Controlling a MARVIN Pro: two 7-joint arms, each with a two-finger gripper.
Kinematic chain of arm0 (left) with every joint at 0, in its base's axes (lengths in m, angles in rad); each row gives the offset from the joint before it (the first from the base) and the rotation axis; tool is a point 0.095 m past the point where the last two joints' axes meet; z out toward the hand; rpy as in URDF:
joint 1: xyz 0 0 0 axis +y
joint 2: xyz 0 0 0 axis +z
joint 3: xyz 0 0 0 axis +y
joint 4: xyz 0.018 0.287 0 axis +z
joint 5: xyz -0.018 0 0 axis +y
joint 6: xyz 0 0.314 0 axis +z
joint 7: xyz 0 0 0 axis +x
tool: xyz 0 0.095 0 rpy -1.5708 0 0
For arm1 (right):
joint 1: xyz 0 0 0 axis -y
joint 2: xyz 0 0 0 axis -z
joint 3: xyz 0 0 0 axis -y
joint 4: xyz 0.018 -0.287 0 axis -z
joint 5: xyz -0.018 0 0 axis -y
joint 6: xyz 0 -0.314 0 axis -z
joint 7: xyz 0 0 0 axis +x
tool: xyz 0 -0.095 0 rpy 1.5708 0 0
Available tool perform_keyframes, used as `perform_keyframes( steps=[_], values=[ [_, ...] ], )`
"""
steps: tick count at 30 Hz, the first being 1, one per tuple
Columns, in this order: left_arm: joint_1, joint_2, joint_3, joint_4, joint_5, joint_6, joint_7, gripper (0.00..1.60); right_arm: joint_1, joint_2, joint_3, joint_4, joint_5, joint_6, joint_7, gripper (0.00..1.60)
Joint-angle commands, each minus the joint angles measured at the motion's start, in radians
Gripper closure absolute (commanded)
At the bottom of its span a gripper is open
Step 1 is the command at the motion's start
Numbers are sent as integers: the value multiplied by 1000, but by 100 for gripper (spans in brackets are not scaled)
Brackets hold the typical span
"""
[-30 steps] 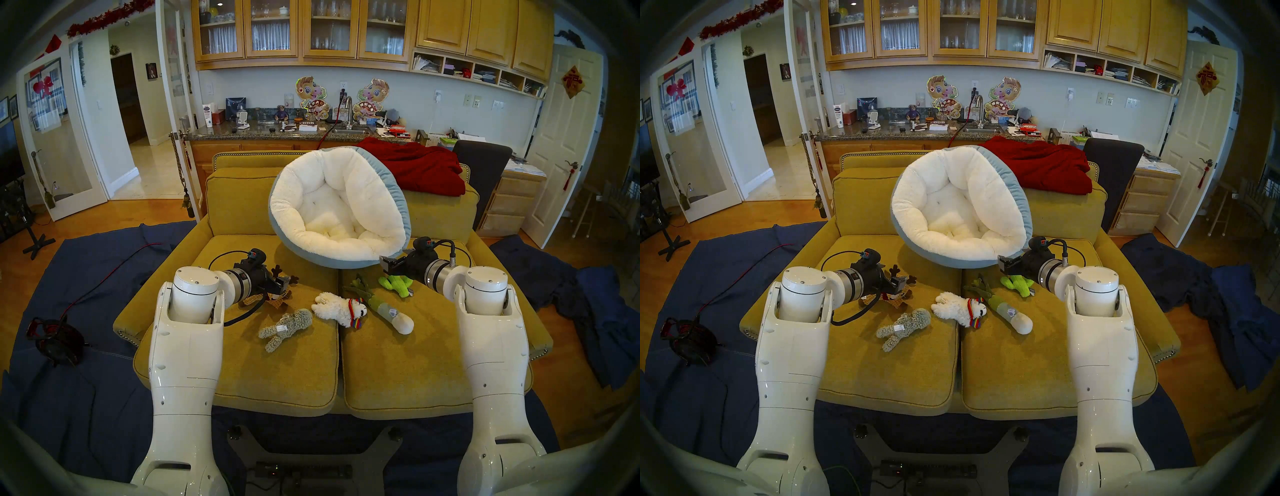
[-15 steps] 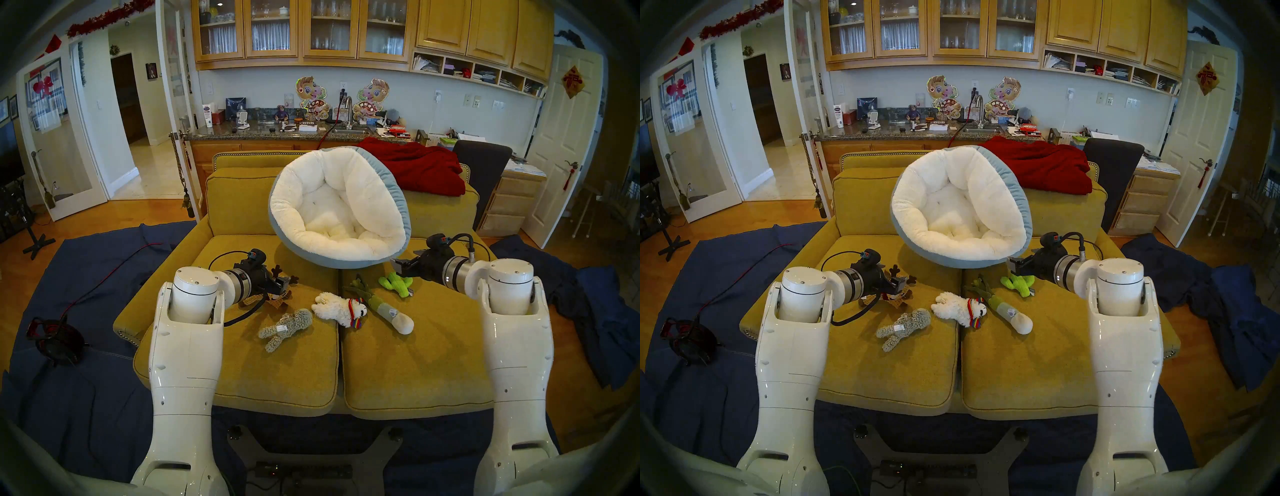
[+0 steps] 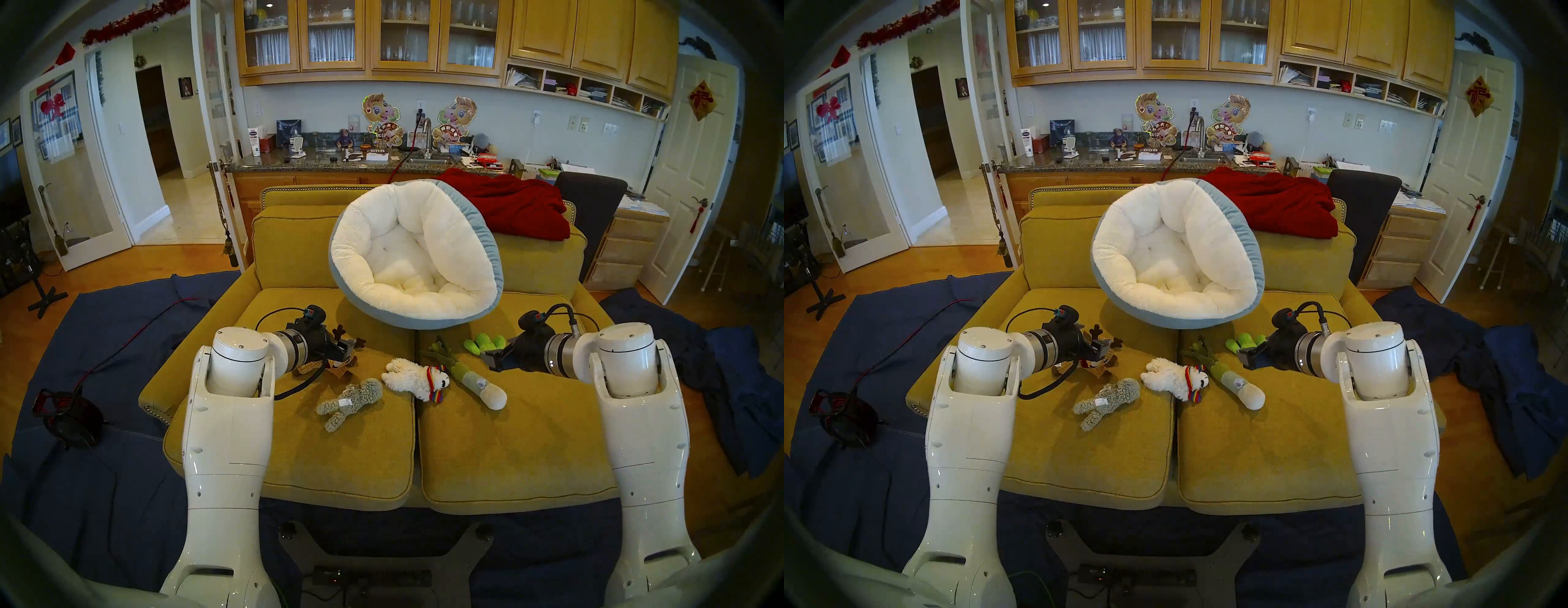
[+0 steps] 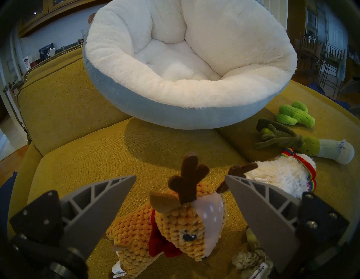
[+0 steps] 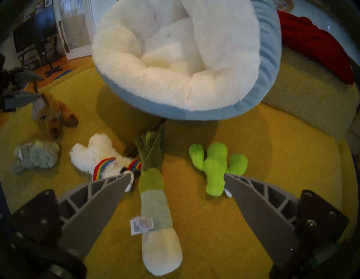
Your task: Put toys into dog bed
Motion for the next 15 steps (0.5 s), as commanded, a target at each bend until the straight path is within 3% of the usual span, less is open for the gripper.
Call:
perform_keyframes(
  steps=[1, 15],
  values=[
    [-30, 0, 1, -28, -3, -2, 0, 0, 21, 43, -31, -6, -26, 23, 18, 0],
    [-30, 0, 1, -28, -3, -2, 1, 0, 45, 64, -63, 67, -54, 33, 43, 0]
  ],
)
